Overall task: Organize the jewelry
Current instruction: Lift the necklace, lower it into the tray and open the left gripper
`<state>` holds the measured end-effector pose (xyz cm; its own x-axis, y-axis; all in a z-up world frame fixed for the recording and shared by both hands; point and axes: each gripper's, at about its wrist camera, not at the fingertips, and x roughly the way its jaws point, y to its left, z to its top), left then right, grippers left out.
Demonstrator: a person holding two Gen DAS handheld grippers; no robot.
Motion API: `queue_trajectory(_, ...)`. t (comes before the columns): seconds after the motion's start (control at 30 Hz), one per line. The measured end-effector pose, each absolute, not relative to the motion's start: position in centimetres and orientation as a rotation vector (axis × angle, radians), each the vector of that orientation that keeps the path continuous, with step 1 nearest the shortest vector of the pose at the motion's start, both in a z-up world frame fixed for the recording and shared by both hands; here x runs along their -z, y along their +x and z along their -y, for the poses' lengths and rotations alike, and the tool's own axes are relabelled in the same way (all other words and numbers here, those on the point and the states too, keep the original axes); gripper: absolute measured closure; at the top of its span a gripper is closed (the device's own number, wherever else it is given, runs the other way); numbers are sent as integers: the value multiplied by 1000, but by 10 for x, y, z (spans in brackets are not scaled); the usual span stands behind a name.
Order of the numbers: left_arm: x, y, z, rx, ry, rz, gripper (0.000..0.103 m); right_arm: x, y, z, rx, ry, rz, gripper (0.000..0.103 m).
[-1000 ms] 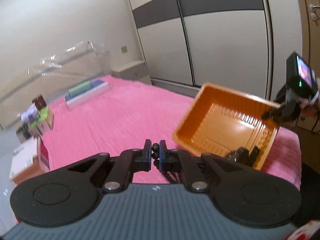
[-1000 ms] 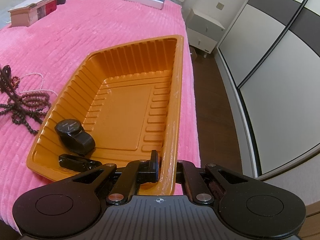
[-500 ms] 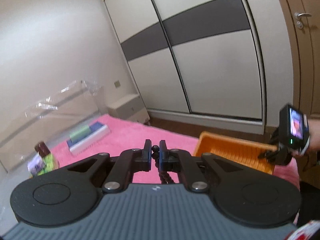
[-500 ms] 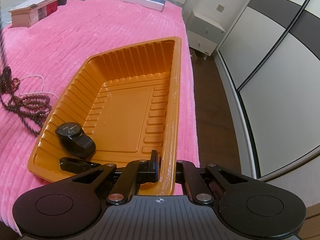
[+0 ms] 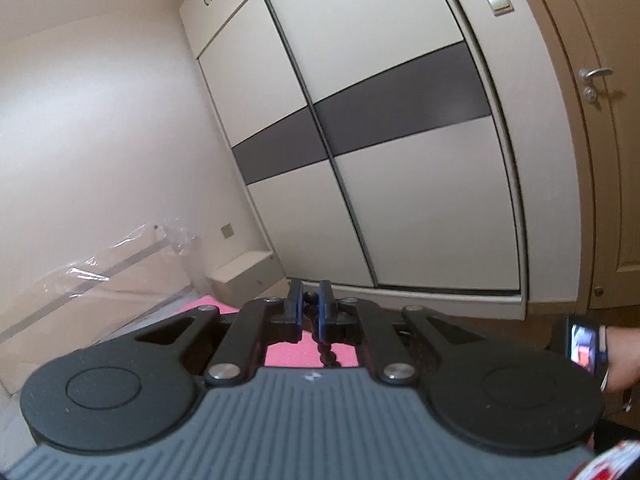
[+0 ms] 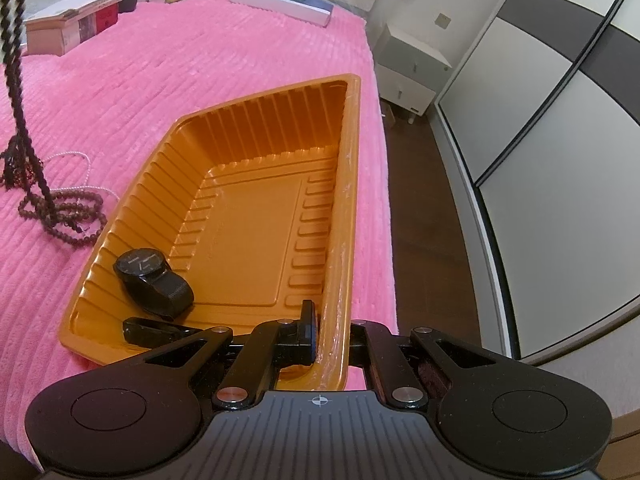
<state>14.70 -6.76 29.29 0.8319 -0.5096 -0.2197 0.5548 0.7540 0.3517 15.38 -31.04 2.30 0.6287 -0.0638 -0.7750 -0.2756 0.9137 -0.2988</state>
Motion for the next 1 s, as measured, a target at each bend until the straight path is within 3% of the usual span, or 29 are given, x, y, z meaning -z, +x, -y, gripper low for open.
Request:
queue_trajectory(0.53,-288,177,128,664,401,-131,97,-22,156,312,-129,-413,-885,98)
queue_trajectory(1.0,-153,244,177,668,448,-476,97,-19,155,312,-134,-412,-885,98)
